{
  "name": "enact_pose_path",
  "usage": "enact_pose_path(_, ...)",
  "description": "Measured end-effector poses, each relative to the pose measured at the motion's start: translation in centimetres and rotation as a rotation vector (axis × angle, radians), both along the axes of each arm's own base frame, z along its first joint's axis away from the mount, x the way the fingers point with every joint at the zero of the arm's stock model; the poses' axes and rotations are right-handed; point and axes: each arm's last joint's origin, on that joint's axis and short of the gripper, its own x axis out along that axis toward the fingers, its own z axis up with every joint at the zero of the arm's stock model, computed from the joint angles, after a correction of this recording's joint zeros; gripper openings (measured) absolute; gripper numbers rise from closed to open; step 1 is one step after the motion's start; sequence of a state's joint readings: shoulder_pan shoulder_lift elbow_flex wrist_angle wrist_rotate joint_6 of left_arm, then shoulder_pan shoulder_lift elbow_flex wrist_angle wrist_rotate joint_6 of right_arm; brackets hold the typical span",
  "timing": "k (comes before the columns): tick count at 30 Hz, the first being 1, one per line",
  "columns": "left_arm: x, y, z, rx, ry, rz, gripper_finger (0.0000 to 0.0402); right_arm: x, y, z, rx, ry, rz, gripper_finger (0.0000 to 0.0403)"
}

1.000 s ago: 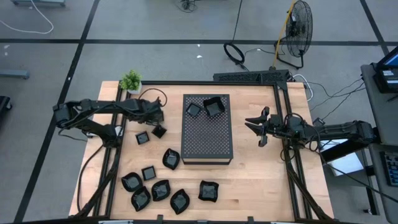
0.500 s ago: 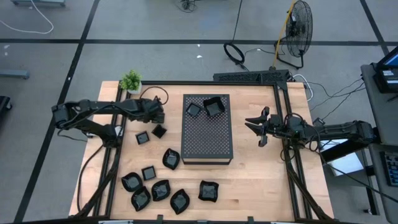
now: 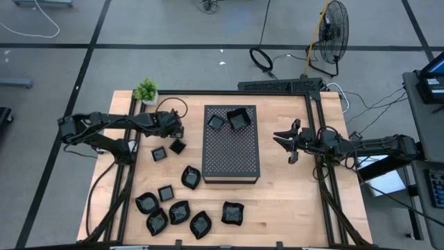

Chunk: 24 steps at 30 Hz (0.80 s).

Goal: Pick & Place Mini shaped plates
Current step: Stack the black square plate on top of the black square plate on the shelf

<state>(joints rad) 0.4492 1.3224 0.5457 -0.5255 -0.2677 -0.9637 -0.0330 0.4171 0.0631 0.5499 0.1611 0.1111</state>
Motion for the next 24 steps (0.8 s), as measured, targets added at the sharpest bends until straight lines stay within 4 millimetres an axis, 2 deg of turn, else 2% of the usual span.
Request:
enact_pose_path(4, -0.3, 0.1, -0.1, -0.007, 0.036, -0.016, 0.0186, 0.0, 0.0, 0.0, 0.0, 0.0, 0.0, 0.0077)
enact_pose_path(12, -2.3, 0.1, 0.1, -0.06, 0.162, 0.032, 0.0186, 0.0, 0.0, 0.0, 0.0, 0.0, 0.0, 0.0077)
enact_pose_path(24, -3.6, -0.7, 3.2, 0.027, 0.093, -0.18, 0.0186, 0.0, 0.0, 0.0, -0.002, -0.003, -0.003, 0.0077)
